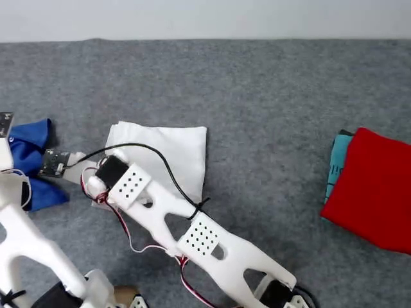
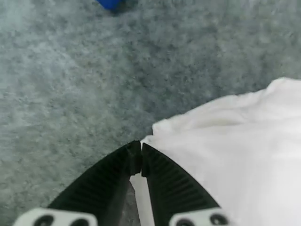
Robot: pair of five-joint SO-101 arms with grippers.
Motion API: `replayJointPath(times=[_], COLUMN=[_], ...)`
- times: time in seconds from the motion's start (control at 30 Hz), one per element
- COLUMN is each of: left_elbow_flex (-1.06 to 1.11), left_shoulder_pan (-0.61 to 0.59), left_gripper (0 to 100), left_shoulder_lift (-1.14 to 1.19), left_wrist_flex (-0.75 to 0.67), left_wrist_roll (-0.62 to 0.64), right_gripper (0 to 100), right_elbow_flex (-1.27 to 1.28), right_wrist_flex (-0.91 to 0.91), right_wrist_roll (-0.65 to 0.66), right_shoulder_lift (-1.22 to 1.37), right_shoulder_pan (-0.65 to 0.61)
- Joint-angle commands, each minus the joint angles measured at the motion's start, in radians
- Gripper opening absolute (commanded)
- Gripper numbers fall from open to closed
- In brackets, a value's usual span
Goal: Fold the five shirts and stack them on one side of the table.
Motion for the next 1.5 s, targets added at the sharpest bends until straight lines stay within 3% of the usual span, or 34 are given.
replayJointPath(times=[0.0,0.23,0.37,0.57,0.8,0.93,1.03,1.27,1.47], left_elbow_flex=[-0.010,-0.010,-0.010,-0.010,-0.008,-0.008,-0.008,-0.004,-0.004], left_shoulder_pan=[-0.002,0.000,0.000,0.000,0.000,0.006,0.006,0.006,0.006], left_gripper=[1,1,1,1,1,1,1,1,1], left_shoulder_lift=[-0.034,-0.034,-0.034,-0.034,-0.034,-0.034,-0.034,-0.032,-0.032], left_wrist_flex=[0.003,0.002,0.002,0.002,0.003,0.002,0.000,0.000,0.000], left_wrist_roll=[0.008,0.009,0.009,0.009,0.009,0.009,0.009,0.009,0.009], right_gripper=[0.9,0.9,0.9,0.9,0.9,1.2,8.9,39.8,42.0], right_elbow_flex=[-0.057,-0.057,-0.051,0.020,0.387,0.612,0.738,0.815,0.813], right_wrist_flex=[-0.016,-0.005,0.099,0.107,0.105,0.105,0.104,0.082,0.028], right_wrist_roll=[-0.006,-0.011,-0.018,-0.204,-0.368,-0.583,-0.713,-0.919,-0.970], right_shoulder_lift=[-0.091,-0.266,-0.335,-0.394,-0.585,-0.702,-0.757,-0.743,-0.661], right_shoulder_pan=[0.016,0.130,0.173,0.283,0.375,0.377,0.361,0.321,0.292])
